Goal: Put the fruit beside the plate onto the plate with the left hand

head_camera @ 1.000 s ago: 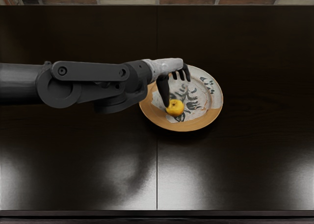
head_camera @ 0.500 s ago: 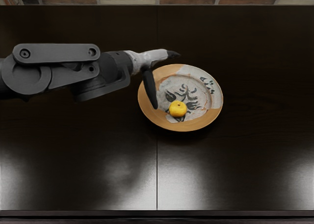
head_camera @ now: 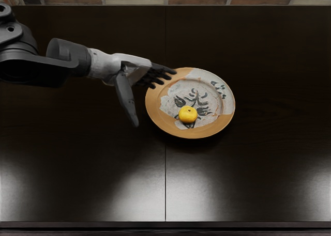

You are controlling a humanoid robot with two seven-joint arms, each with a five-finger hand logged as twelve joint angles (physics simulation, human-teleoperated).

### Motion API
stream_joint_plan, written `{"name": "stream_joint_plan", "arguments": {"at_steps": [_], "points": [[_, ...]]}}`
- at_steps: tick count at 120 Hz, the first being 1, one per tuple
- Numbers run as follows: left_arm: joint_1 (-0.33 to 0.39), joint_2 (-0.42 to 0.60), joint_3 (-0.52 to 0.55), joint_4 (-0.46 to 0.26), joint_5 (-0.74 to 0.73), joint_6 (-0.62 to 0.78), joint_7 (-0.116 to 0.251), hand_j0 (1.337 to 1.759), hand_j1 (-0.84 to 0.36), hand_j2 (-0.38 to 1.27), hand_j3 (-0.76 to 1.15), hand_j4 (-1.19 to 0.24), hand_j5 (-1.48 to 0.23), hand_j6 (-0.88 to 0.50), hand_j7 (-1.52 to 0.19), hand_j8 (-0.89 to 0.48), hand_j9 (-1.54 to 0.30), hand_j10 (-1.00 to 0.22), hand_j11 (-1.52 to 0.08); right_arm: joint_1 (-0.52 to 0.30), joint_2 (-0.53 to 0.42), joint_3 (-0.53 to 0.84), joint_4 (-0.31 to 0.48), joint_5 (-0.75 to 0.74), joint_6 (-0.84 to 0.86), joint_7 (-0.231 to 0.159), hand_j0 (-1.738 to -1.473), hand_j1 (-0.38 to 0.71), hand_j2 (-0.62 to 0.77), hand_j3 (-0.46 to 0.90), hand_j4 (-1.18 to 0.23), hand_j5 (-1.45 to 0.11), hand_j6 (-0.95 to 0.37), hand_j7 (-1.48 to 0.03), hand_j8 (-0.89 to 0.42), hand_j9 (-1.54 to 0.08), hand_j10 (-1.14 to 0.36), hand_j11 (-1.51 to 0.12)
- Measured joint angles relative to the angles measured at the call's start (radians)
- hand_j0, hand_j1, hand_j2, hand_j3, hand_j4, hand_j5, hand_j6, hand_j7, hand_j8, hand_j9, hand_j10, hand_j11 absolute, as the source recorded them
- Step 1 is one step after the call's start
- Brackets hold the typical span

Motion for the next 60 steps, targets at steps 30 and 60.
{"name": "stream_joint_plan", "arguments": {"at_steps": [30, 60], "points": [[0.062, 0.088, -0.006, 0.065, -0.202, -0.166, -0.024, 1.658, 0.35, 0.00, 0.00, 0.00, 0.00, 0.00, 0.00, 0.00, 0.00, 0.00, 0.00, 0.000, 0.000, 0.000, 0.000, 0.000, 0.000, 0.000, -1.658, -0.32, 0.00, 0.00, -0.02, -0.03, -0.02, -0.03, -0.02, -0.03, -0.02, -0.03], [0.117, 0.126, -0.006, 0.206, -0.353, -0.187, -0.026, 1.658, 0.35, 0.00, 0.00, 0.00, 0.00, 0.00, 0.00, 0.00, 0.00, 0.00, 0.00, 0.000, 0.000, 0.000, 0.000, 0.000, 0.000, 0.000, -1.658, -0.32, 0.00, 0.00, -0.02, -0.03, -0.02, -0.03, -0.02, -0.03, -0.02, -0.03]]}}
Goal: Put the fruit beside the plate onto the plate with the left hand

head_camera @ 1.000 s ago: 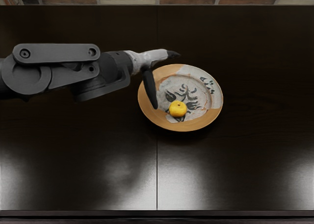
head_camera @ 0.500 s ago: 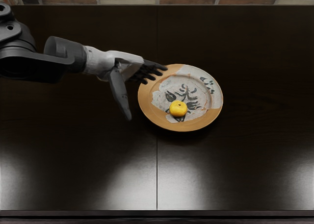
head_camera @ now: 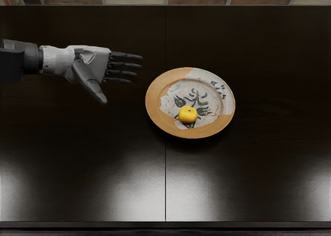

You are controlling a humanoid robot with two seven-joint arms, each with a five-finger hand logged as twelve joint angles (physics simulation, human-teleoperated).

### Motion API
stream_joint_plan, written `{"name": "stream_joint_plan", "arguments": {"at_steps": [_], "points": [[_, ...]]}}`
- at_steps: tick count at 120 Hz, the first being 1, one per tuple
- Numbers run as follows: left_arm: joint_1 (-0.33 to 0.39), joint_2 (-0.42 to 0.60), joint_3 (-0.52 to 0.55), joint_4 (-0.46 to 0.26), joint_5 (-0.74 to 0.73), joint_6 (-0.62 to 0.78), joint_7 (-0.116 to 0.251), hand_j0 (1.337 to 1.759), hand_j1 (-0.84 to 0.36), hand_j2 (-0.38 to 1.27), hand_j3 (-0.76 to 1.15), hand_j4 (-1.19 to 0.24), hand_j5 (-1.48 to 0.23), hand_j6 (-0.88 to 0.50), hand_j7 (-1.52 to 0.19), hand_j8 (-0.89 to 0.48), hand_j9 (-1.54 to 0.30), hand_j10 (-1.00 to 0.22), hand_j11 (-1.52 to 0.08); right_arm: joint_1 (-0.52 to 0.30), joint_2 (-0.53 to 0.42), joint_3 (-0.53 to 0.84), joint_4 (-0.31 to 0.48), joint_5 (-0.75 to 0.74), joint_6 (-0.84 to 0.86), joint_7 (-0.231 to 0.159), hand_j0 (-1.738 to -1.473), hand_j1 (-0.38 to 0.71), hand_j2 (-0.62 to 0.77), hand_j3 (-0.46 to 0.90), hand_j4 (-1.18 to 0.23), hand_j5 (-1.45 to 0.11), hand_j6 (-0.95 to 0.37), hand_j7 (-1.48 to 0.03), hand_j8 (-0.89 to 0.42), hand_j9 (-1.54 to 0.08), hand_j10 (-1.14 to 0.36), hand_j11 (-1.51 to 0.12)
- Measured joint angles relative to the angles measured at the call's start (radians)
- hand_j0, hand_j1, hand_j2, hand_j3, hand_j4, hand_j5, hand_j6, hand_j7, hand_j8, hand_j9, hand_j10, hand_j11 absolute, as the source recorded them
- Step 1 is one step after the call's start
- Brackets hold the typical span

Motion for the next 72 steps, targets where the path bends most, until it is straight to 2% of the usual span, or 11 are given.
{"name": "stream_joint_plan", "arguments": {"at_steps": [14, 37, 72], "points": [[0.059, 0.027, 0.004, 0.062, -0.016, -0.001, 0.001, 1.658, 0.35, 0.00, 0.00, 0.00, 0.00, 0.00, 0.00, 0.00, 0.00, 0.00, 0.00, 0.000, 0.000, 0.000, 0.000, 0.000, 0.000, 0.000, -1.658, -0.32, 0.00, 0.00, -0.02, -0.03, -0.02, -0.03, -0.02, -0.03, -0.02, -0.03], [0.106, 0.053, 0.001, 0.111, -0.021, -0.002, 0.005, 1.658, 0.35, 0.00, 0.00, 0.00, 0.00, 0.00, 0.00, 0.00, 0.00, 0.00, 0.00, 0.000, 0.000, 0.000, 0.000, 0.000, 0.000, 0.000, -1.658, -0.32, 0.00, 0.00, -0.02, -0.03, -0.02, -0.03, -0.02, -0.03, -0.02, -0.03], [0.139, 0.053, -0.002, 0.143, -0.020, -0.002, 0.009, 1.658, 0.35, 0.00, 0.00, 0.00, 0.00, 0.00, 0.00, 0.00, 0.00, 0.00, 0.00, 0.000, 0.000, 0.000, 0.000, 0.000, 0.000, 0.000, -1.658, -0.32, 0.00, 0.00, -0.02, -0.03, -0.02, -0.03, -0.02, -0.03, -0.02, -0.03]]}}
